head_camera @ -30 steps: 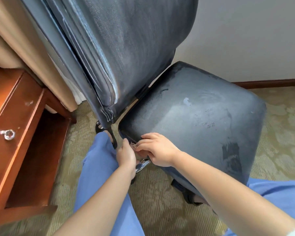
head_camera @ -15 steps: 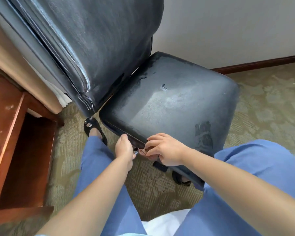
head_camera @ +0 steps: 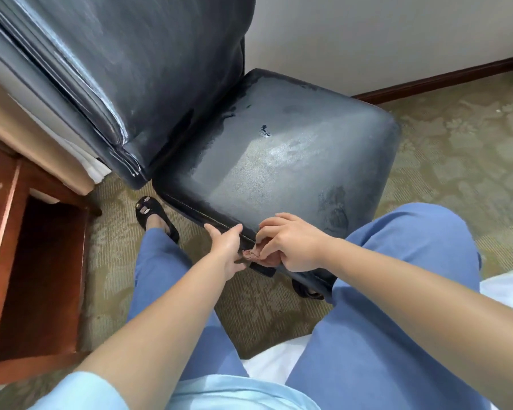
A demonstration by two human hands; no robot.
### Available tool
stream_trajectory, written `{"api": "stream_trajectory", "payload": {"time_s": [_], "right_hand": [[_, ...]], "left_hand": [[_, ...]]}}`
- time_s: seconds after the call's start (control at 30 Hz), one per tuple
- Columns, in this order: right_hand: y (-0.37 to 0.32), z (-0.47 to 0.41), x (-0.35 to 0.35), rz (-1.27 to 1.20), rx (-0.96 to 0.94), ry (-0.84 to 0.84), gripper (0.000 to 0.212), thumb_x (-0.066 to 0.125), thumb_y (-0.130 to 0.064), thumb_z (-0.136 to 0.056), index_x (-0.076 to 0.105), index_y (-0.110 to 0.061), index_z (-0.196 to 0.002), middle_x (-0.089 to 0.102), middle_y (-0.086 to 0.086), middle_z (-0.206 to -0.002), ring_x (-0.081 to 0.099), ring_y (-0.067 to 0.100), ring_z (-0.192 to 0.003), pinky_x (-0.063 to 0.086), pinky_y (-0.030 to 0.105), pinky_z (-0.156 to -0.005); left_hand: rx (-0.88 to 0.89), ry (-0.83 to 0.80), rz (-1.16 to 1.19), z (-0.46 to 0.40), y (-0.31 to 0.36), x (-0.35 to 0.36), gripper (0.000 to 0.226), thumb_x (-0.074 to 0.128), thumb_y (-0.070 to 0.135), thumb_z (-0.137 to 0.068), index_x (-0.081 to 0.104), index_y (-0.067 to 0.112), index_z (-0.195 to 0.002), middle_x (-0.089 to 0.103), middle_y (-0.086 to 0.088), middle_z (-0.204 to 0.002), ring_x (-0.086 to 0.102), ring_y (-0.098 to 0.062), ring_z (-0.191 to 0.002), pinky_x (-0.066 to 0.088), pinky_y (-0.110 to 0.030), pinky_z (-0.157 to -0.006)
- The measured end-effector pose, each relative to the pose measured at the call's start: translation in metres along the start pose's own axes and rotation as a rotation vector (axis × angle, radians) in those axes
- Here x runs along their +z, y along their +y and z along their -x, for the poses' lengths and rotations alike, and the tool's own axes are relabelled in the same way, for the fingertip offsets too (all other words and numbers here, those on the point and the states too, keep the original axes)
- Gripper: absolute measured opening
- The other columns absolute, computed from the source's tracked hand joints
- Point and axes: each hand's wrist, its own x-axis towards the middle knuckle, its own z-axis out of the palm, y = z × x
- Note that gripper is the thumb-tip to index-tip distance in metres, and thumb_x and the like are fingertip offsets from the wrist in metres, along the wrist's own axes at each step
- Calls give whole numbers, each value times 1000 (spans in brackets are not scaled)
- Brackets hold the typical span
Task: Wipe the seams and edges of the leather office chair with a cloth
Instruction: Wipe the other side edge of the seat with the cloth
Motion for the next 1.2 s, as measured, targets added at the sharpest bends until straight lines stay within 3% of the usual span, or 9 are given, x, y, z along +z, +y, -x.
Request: {"api": "stream_trajectory", "payload": {"time_s": [0.07,0.13,0.23,0.43,0.6,0.77,0.87,1.1,1.2], "right_hand": [[-1,2,-5,22,38,-93,37,47,-23,-77,74,-32,-101,61,-11,-117,45,17,-119,31,32,-99],[-3,5,-9,33,68,-199,33,54,-20,-82,71,-37,-105,56,-16,-120,40,14,-118,29,27,-88],[-6,8,-15,48,69,-314,22,55,-28,-88,72,-36,-100,55,-17,-116,36,12,-116,28,29,-79],[-7,13,-12,15,71,-264,22,56,-29,-89,71,-39,-102,56,-16,-115,38,15,-114,29,30,-81],[-8,20,-11,84,26,-313,25,61,-20,-83,73,-36,-99,58,-17,-105,40,14,-105,32,30,-82],[-19,21,-10,174,8,-385,19,56,-31,-88,75,-29,-86,59,-15,-99,41,15,-101,32,29,-80],[-23,18,-8,261,3,-462,17,57,-21,-83,74,-27,-81,60,-13,-101,40,16,-103,34,30,-83],[-19,20,-12,204,-7,-377,21,56,-21,-86,71,-31,-96,59,-14,-112,40,16,-108,33,32,-89],[-19,13,-7,167,6,-259,17,58,-25,-88,72,-31,-95,60,-13,-110,43,18,-106,28,29,-80]], "left_hand": [[21,46,-5,-6,-1,2,84,50,30,-99,-17,44,-148,39,-5,-147,55,-30,-117,49,-44,-89],[38,89,-1,-12,-4,3,83,50,31,-99,-16,45,-148,33,-5,-153,49,-32,-126,50,-44,-89],[40,102,10,-16,-11,2,81,50,37,-98,-12,44,-149,34,-5,-153,48,-33,-126,50,-45,-88],[-69,-13,40,-19,-21,4,65,55,48,-93,26,23,-145,50,-8,-140,56,-34,-117,45,-49,-89],[-58,28,25,-21,-21,4,60,42,52,-97,26,23,-147,50,-9,-141,56,-34,-118,39,-50,-99],[-50,51,1,-20,-19,4,57,37,49,-100,23,21,-149,53,-11,-137,58,-34,-116,40,-48,-100],[-57,46,1,-22,-17,7,55,35,48,-100,28,19,-147,54,-10,-137,59,-34,-115,41,-46,-99],[-55,27,44,-27,-18,7,58,38,48,-100,29,16,-148,49,-13,-141,58,-38,-116,43,-47,-99],[-59,17,57,-25,-17,6,57,39,46,-101,30,14,-147,50,-16,-139,58,-40,-115,44,-46,-97]]}}
